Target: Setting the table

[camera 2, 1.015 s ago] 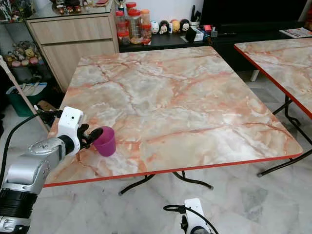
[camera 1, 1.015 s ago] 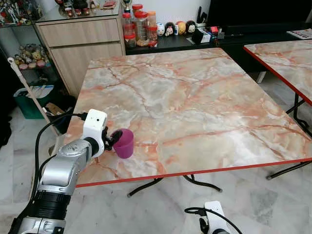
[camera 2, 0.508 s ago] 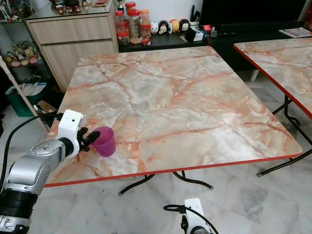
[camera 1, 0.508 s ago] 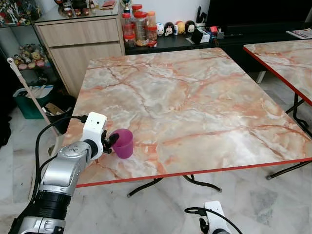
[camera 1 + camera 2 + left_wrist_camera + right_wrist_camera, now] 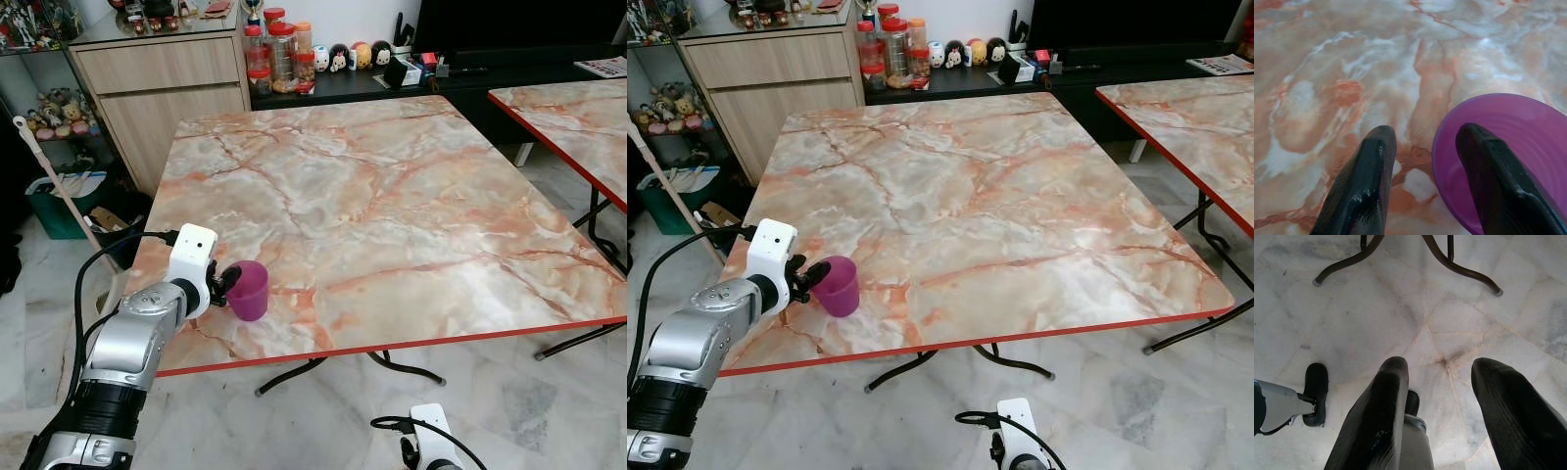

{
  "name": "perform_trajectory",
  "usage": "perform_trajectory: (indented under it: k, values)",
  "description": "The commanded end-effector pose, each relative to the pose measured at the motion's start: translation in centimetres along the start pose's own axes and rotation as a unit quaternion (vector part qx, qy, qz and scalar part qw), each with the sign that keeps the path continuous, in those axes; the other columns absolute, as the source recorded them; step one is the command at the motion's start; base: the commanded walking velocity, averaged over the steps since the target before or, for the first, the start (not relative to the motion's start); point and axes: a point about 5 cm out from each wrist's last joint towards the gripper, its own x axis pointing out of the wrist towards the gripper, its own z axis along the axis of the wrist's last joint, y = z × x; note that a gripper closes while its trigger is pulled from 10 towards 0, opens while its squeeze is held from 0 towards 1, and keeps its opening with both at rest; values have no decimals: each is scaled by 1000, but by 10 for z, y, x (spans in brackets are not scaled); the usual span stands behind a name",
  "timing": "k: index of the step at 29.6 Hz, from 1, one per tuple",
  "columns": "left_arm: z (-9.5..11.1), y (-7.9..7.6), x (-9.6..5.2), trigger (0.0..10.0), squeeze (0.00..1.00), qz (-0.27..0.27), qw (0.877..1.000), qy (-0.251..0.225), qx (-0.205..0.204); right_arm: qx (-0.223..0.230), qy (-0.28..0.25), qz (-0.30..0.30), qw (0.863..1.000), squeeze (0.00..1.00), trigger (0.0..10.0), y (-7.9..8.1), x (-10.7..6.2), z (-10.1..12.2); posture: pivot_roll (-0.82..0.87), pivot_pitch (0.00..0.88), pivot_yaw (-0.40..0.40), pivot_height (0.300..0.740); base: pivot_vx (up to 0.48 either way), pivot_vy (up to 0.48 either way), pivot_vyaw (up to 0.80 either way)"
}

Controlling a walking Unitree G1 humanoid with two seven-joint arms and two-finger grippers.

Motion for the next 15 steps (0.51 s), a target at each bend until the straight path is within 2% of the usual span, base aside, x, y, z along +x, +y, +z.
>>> perform_trajectory:
  k: [1, 2, 3, 4, 15]
  values:
    - [4, 0, 0, 4627, 0, -3, 1000, 0, 14, -1, -4, 2, 1000, 0, 10000, 1, 0, 2, 106, 5, 32, 740, 0, 0, 0]
    - [3, 0, 0, 1961, 0, -2, 1000, 1, 14, 0, -4, 2, 1000, 0, 10000, 1, 0, 2, 106, 5, 33, 740, 0, 0, 0]
    - [2, 0, 0, 1333, 0, -2, 1000, 3, 14, 0, -4, 2, 1000, 0, 10000, 2, 0, 2, 105, 5, 33, 740, 0, 0, 0]
    - [2, -1, 0, 0, 0, -6, 1000, 4, 16, 0, -3, 2, 1000, 0, 10000, 2, 0, 1, 106, 5, 33, 740, 0, 0, 0]
    - [1, -3, 0, 0, 0, -14, 1000, 9, 22, 1, -3, 4, 1000, 0, 10000, 3, 0, 2, 105, 6, 36, 740, 0, 0, 0]
